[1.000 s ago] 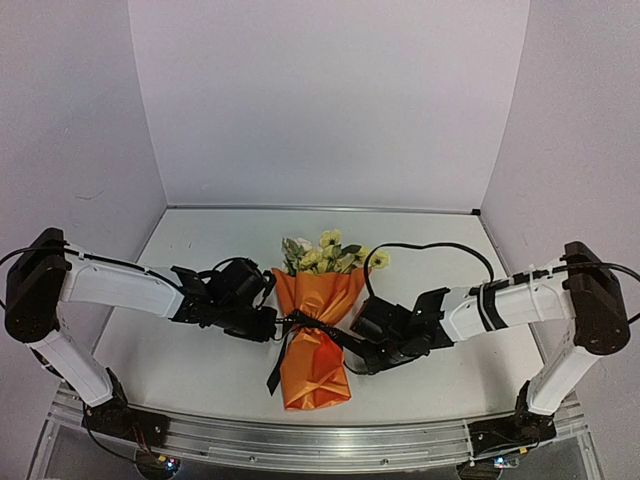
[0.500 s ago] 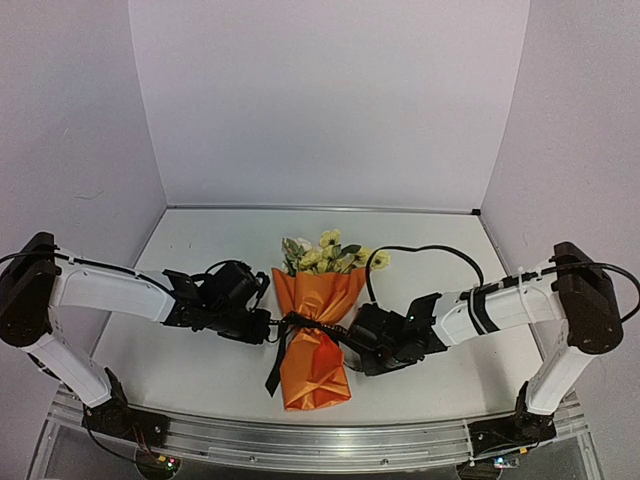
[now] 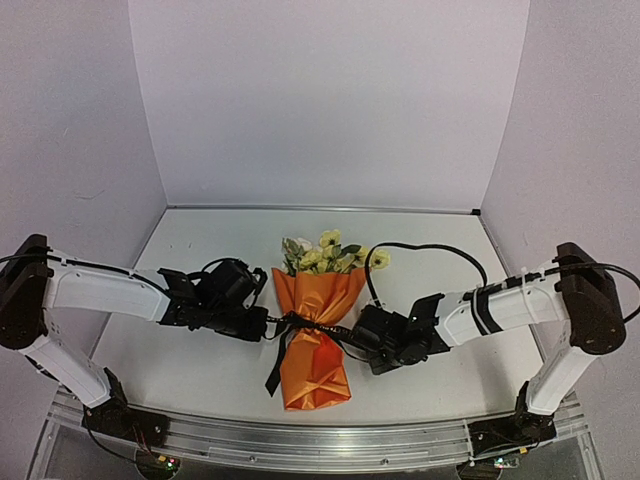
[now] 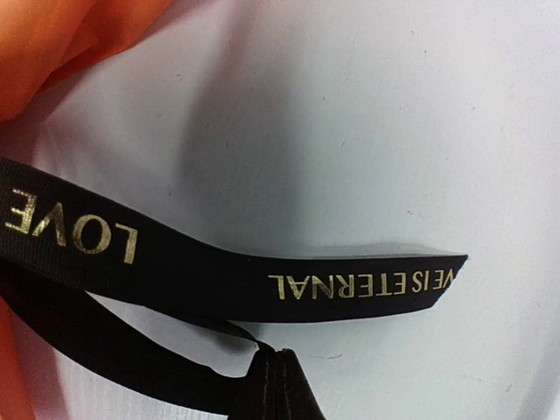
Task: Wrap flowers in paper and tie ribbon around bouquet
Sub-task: Tie the ribbon around the folded bouquet.
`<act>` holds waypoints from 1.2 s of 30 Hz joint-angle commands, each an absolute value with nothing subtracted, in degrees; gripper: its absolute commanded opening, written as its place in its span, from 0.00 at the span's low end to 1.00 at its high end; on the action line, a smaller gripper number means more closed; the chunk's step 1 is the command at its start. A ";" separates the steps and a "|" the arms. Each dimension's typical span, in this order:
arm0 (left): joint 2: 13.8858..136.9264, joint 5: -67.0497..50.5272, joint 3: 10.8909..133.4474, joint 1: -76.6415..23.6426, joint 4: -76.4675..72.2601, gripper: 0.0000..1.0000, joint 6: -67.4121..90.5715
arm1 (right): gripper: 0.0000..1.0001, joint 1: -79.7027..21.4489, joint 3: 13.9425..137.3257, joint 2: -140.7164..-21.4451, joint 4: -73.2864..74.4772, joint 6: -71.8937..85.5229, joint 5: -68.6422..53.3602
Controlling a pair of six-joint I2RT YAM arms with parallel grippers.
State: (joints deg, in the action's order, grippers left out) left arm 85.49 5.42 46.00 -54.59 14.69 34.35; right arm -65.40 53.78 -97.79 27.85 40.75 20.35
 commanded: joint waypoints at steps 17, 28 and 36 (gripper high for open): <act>83.04 11.61 43.33 -49.56 21.44 0.00 41.06 | 0.00 -60.67 48.61 -94.32 31.63 37.33 24.35; 82.49 7.49 41.41 -43.61 20.78 0.00 41.49 | 0.00 -58.43 44.52 -93.69 31.89 40.85 23.90; 81.97 3.17 38.98 -40.17 17.62 0.00 42.54 | 0.00 -57.60 43.76 -93.35 31.92 42.03 23.94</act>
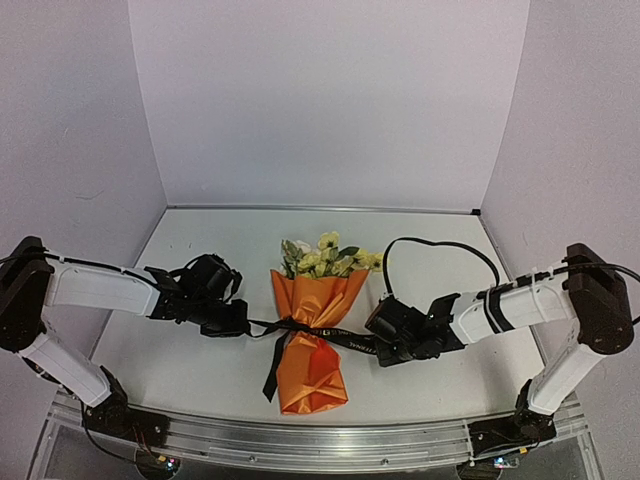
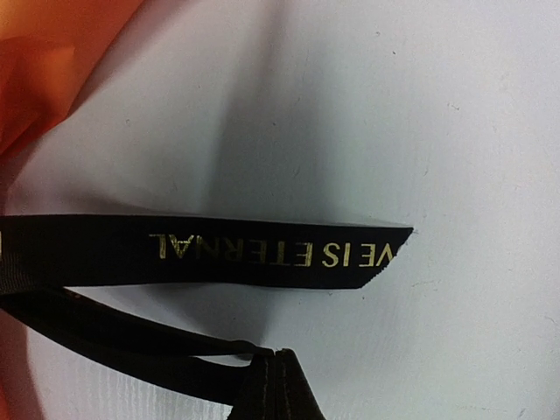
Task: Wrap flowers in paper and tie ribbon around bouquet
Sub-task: Tie the ribbon around the folded bouquet.
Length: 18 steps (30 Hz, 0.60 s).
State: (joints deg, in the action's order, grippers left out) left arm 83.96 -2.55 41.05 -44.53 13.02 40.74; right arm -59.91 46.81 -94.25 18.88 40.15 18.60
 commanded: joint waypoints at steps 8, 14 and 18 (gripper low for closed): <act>80.53 -3.70 38.52 -38.29 13.90 0.00 39.58 | 0.00 -57.42 45.04 -93.78 31.91 42.80 19.92; 80.91 -7.08 39.77 -38.88 12.90 0.00 38.12 | 0.00 -57.52 48.19 -94.55 31.19 42.45 14.05; 81.29 -7.46 40.40 -40.55 12.79 0.00 37.29 | 0.01 -57.57 49.82 -94.46 30.72 43.05 10.47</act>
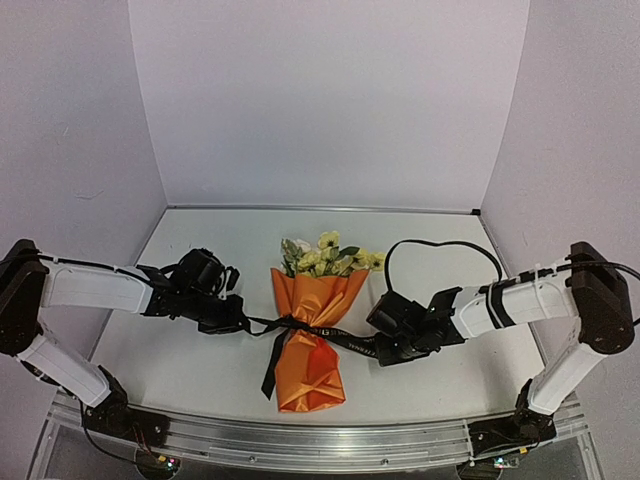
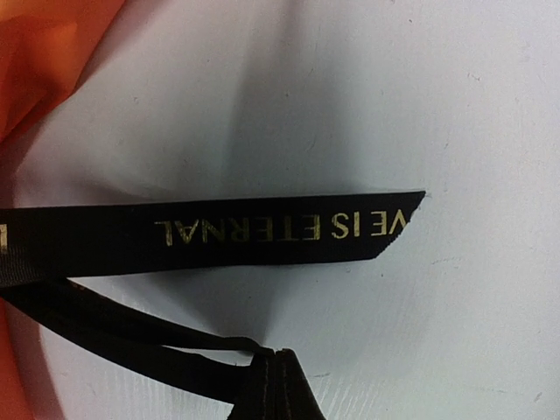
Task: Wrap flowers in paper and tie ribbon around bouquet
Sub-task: Tie the ribbon around the folded bouquet.
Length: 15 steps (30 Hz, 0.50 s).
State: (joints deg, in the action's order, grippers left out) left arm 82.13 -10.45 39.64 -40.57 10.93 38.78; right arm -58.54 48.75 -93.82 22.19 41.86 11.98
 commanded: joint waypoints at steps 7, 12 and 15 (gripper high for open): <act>81.92 -7.31 41.53 -42.42 12.90 0.04 36.66 | 0.24 -57.79 51.05 -93.07 30.06 43.59 8.76; 80.41 -5.96 41.63 -42.80 13.48 0.19 36.68 | 0.41 -57.75 51.07 -91.33 30.06 43.51 8.61; 78.97 -5.30 41.10 -42.80 13.25 0.27 36.82 | 0.51 -57.78 51.06 -90.03 30.06 43.72 8.51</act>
State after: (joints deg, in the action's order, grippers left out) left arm 82.05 -7.60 39.75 -42.61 12.75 37.27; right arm -58.13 49.52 -93.32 28.29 43.52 8.03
